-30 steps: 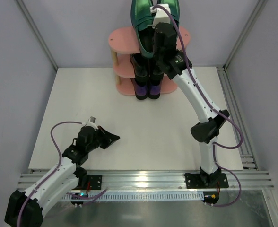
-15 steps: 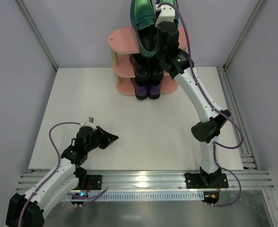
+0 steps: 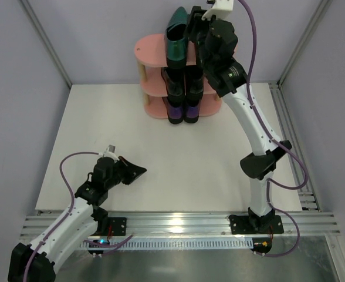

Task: Place and organize the shoes onto the shoe shelf

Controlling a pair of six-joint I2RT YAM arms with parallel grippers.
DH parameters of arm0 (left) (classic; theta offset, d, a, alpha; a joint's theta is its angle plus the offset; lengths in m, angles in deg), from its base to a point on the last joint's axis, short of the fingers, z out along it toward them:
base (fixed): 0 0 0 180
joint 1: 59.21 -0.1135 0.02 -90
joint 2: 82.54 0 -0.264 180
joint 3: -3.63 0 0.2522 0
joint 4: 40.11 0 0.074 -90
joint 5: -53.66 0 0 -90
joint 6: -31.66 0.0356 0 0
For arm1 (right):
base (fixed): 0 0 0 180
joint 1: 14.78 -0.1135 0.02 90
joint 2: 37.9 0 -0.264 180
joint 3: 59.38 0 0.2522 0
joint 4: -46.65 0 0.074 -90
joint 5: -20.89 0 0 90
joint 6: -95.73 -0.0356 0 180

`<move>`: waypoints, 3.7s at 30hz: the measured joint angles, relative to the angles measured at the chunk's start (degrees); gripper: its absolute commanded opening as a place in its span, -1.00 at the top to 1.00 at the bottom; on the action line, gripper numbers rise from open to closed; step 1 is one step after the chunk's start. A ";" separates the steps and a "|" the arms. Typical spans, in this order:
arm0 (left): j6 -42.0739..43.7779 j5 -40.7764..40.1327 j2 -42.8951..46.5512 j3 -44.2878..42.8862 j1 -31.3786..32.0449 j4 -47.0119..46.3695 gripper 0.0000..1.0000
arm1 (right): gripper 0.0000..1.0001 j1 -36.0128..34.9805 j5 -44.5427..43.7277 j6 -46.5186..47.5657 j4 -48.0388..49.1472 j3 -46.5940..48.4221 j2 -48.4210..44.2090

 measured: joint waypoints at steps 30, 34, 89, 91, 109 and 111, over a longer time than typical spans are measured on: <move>13.07 -10.71 -39.87 -71.84 -6.86 7.69 0.99 | 0.92 30.64 29.46 -19.15 -7.69 -11.74 -11.72; 13.16 -9.46 -49.13 -79.87 -10.14 7.43 0.99 | 0.92 30.64 37.09 -20.11 -10.95 -12.59 -5.31; 9.20 7.32 -77.64 -100.63 -8.44 -9.79 0.99 | 0.92 18.08 29.77 -14.34 -8.92 -16.44 -0.33; 9.09 7.45 -78.44 -101.72 -8.50 -9.53 0.99 | 0.92 17.99 29.22 -14.10 -9.05 -16.46 -0.59; 8.33 9.55 -65.46 -86.01 -24.85 -12.04 -0.91 | 0.71 19.37 8.07 -13.90 -0.13 -45.75 -28.81; 8.55 9.29 -60.48 -80.56 -25.40 -11.98 -0.99 | 0.57 19.34 8.61 -13.79 0.28 -49.31 -33.88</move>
